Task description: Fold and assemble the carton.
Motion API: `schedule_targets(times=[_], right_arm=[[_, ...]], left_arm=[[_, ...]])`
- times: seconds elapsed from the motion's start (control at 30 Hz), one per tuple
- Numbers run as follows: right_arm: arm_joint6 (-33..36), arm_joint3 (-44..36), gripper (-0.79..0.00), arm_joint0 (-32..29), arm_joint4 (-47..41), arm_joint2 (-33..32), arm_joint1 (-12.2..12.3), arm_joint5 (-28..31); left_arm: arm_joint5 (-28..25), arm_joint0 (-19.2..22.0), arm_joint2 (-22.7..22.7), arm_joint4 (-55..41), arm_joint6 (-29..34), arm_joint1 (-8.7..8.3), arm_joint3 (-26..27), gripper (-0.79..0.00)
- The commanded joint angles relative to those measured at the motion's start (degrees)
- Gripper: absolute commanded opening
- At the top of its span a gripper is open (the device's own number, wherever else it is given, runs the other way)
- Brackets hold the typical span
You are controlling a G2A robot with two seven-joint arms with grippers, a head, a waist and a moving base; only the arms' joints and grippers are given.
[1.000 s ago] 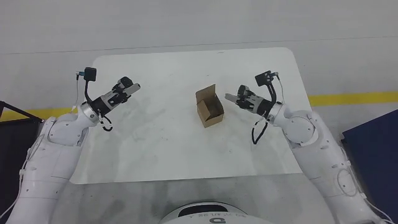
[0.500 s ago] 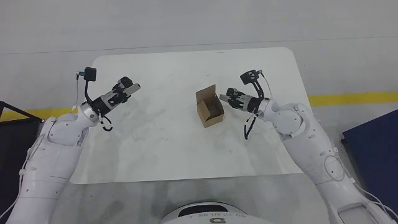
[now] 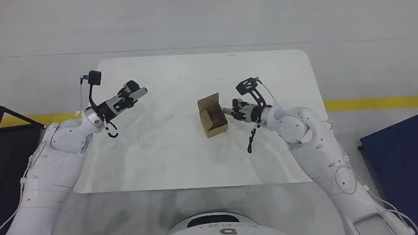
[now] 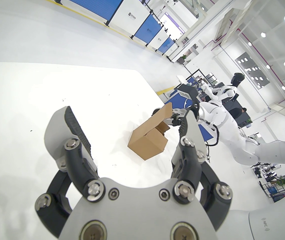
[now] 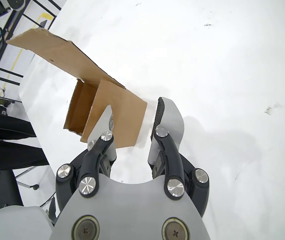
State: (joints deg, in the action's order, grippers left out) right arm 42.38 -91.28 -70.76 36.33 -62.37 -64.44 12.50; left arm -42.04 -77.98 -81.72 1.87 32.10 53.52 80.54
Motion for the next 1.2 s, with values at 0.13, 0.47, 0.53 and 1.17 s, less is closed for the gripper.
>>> schedule_targets(times=[0.13, 0.47, 0.53, 1.17], right_arm=[[-2.46, -2.00, -0.391, -2.11, -3.58, -1.86, 0.34, 4.22], [-5.16, 1.23, -0.431, -2.45, -8.15, -3.05, 0.43, 8.37], [-5.40, 1.95, -0.431, -2.79, -8.50, -3.71, 0.59, 9.35], [-1.35, 1.62, -0.449, 0.47, -1.49, 1.97, -0.10, 2.81]], left_arm=[[0.00, 0.00, 0.00, 0.00, 0.00, 0.00, 0.00, 0.000], [0.00, 0.00, 0.00, 0.00, 0.00, 0.00, 0.00, 0.000], [0.00, 0.00, 0.00, 0.00, 0.00, 0.00, 0.00, 0.000], [0.00, 0.00, 0.00, 0.00, 0.00, 0.00, 0.00, 0.000]])
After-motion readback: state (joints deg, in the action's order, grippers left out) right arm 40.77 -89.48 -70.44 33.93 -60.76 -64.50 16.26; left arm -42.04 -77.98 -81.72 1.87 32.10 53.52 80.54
